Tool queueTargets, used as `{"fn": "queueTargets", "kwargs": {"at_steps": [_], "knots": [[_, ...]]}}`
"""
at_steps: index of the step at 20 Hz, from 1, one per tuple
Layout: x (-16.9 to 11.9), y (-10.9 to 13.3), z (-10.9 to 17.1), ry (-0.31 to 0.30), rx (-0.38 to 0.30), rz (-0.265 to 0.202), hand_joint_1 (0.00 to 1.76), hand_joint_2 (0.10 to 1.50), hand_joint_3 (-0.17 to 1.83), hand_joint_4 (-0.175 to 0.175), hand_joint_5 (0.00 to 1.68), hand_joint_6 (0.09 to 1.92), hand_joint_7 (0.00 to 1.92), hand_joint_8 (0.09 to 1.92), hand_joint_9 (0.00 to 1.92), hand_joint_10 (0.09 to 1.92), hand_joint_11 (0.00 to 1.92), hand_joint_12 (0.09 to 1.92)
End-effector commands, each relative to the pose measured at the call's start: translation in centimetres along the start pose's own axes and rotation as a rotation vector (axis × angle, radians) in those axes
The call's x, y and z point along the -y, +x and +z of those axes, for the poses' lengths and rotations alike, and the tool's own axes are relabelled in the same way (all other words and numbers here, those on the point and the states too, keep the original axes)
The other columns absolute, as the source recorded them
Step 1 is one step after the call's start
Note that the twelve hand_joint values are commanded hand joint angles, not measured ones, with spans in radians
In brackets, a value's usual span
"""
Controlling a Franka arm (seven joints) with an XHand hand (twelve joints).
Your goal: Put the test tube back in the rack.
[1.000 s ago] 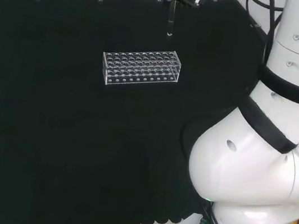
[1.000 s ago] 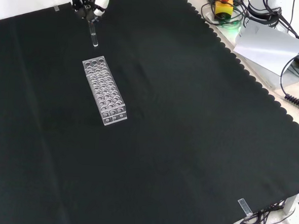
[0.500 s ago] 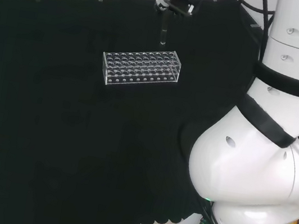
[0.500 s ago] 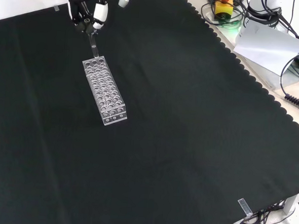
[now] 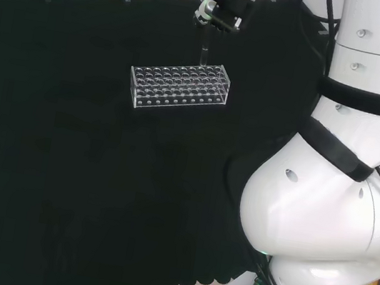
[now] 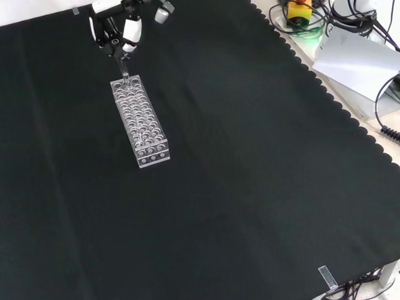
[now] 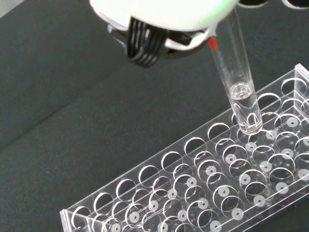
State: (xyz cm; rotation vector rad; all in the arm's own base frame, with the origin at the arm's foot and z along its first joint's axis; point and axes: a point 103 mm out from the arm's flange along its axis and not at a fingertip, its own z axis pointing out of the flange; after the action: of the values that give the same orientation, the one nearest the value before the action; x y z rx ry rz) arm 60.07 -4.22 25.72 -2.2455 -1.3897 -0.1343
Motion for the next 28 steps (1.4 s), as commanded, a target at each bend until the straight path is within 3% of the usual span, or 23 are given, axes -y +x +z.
{"fn": "queueTargets", "kwargs": {"at_steps": [1, 11, 28], "knots": [[-0.2, -0.1, 0.3, 0.006, 0.003, 0.006, 1.23, 0.66, 0.61, -0.175, 1.33, 0.53, 1.74, 0.45, 1.62, 0.53, 1.23, 0.84], [-0.7, -1.5, 1.7, 0.028, -0.004, 0.024, 1.23, 0.66, 0.61, -0.175, 1.33, 0.53, 1.74, 0.45, 1.62, 0.53, 1.23, 0.84], [-1.6, -1.2, 2.0, 0.034, -0.013, 0.030, 1.23, 0.66, 0.61, -0.175, 1.33, 0.53, 1.74, 0.45, 1.62, 0.53, 1.23, 0.84]]}}
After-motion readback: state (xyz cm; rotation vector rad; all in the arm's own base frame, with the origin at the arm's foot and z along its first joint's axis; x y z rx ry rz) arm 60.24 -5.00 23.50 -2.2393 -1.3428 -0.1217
